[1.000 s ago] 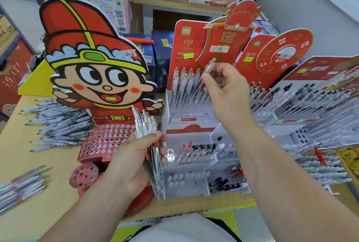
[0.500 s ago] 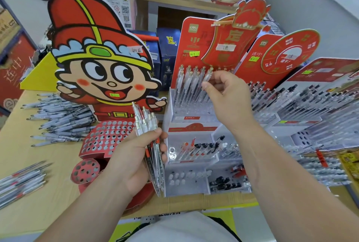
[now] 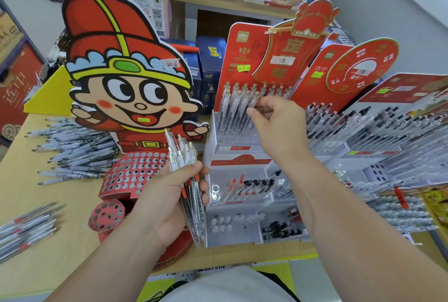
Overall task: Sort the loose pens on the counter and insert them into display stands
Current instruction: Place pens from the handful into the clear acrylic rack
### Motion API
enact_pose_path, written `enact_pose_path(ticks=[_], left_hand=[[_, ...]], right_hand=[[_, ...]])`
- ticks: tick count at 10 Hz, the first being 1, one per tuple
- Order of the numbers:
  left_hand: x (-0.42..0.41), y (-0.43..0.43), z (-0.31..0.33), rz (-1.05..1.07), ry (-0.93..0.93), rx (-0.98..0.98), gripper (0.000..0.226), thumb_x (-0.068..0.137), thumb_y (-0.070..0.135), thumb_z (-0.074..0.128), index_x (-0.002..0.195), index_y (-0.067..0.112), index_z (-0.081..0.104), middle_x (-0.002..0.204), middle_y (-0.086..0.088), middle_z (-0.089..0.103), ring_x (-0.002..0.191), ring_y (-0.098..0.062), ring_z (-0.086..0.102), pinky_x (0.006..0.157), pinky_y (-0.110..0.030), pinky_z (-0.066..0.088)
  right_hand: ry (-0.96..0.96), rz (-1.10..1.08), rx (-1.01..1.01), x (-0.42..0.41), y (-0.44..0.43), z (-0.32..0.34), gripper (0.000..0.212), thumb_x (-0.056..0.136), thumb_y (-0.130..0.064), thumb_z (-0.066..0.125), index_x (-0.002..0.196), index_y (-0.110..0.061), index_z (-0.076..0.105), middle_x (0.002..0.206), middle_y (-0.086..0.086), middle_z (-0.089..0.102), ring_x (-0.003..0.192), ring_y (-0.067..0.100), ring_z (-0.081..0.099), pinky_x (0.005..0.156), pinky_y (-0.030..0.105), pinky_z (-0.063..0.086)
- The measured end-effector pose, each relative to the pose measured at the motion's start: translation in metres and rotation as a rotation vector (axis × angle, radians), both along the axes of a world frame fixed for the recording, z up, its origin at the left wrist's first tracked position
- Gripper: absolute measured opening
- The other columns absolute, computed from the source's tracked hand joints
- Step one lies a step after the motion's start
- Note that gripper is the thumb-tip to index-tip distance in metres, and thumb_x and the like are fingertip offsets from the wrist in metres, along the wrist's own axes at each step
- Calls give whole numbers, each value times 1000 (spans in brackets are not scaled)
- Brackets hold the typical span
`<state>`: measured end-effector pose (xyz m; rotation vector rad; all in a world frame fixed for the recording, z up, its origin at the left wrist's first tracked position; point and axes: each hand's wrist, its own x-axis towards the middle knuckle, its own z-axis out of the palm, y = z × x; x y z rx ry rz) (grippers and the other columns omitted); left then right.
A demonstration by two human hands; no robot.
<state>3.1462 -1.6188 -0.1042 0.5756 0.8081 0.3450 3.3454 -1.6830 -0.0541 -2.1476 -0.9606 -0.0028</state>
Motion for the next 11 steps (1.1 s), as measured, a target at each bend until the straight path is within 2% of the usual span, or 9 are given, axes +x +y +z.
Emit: enact_pose_path(ticks=[1,3,5,6,7,8,9,10,11], left_hand=[[-1,0,1,-80,3,70,37,69,27,70,90,-2,62,65,-12,55,50,-20,54,46,-29,49],[-1,0,0,-68,4,89,31,72,25,69,84,-1,61,62,-11,56,50,-19,54,46,-29,49],[-2,-2,1,-64,16,101,21,82,20,66,78,0,63,64,-13,55,50,-19,53,47,-29,48],[-2,-2,4,-2,17,41,42,70,21,71,103,-5,64,68,-13,60,51,-19,56,45,-30,49],[-2,-5,7,27,0,-1,56,69,17,73,120,-2,61,70,-11,63,52,-20,57,45,-29,50],[-4,-9,12,7,-27,8,40,79,12,70,117,3,61,70,-10,62,54,-20,55,46,-28,49],[-4,-12,15,-12,-24,11,34,89,10,65,122,2,60,68,-9,61,54,-20,53,45,-28,49],[-4,-13,15,-15,-5,36,33,91,10,65,123,2,59,71,-9,62,55,-20,54,46,-29,50],[-4,-16,17,-29,-8,85,26,92,7,64,118,5,59,78,-10,64,56,-19,55,48,-29,48]], right_hand=[[-21,-13,11,-3,0,0,11,93,-20,71,94,-11,76,78,-6,68,74,10,64,75,32,56],[-80,-35,-12,-4,1,1,14,93,-21,70,98,-9,77,84,1,74,74,13,65,73,26,52],[-104,-38,21,-5,0,-1,15,95,-19,68,103,-11,78,88,1,75,77,11,64,73,21,50],[-106,-38,20,-5,1,0,13,93,-20,69,98,-12,78,82,-2,73,71,7,63,67,13,45],[-79,-53,38,-5,1,-2,10,92,-19,70,86,-13,75,69,-12,65,66,2,62,64,18,49],[-53,-73,38,-5,1,-3,9,92,-19,71,84,-15,72,66,-22,58,66,-4,60,61,9,45],[-34,-67,52,-4,1,-4,7,91,-19,72,85,-15,72,68,-21,59,66,-4,61,61,9,47],[23,-92,90,-9,-5,-4,9,90,-28,74,87,-21,68,70,-19,61,69,-7,61,62,8,47],[133,-74,130,-24,-16,2,18,91,-37,71,84,-21,68,71,-11,66,69,2,64,66,25,55]])
